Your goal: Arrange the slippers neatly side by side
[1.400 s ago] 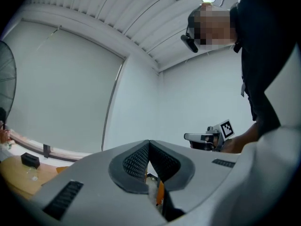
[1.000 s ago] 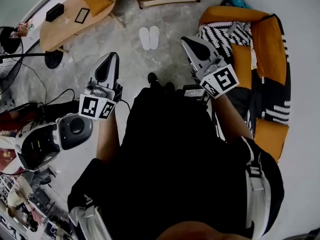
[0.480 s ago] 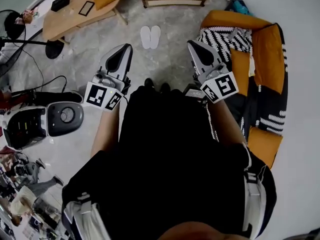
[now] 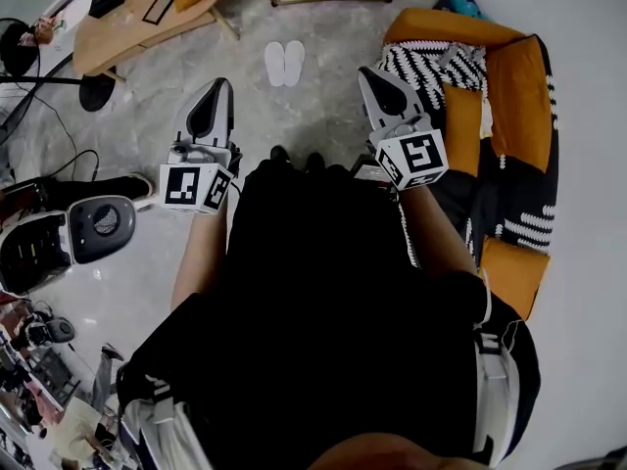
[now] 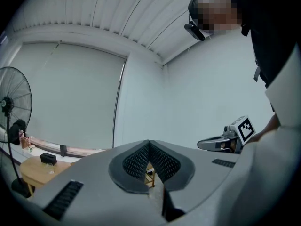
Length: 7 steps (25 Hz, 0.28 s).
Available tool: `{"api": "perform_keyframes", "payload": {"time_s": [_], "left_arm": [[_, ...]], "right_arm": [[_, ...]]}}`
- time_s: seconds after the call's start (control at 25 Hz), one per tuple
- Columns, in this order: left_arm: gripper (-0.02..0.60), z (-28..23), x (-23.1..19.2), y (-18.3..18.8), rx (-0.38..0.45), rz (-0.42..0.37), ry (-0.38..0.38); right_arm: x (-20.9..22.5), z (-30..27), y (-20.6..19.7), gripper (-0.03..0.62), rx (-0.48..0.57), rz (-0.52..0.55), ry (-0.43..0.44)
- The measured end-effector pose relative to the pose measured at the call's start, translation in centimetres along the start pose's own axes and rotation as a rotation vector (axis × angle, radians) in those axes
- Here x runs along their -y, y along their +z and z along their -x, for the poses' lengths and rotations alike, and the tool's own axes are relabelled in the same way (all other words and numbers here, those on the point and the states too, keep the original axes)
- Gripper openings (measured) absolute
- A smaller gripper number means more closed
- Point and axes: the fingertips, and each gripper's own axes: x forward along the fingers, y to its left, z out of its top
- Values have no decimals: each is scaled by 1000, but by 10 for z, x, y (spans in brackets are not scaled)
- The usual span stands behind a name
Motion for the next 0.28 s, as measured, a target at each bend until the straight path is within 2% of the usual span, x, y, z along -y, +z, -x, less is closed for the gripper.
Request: {"api": "perform_keyframes", "payload": {"time_s": [0.12, 0.28], "left_arm": [[14, -12, -31, 11, -28, 6, -6], [14, -29, -51, 33, -32, -10, -35]], "right_arm": [[-1, -27, 11, 31, -21, -12, -15], [1, -53, 27, 31, -33, -22, -17]]}}
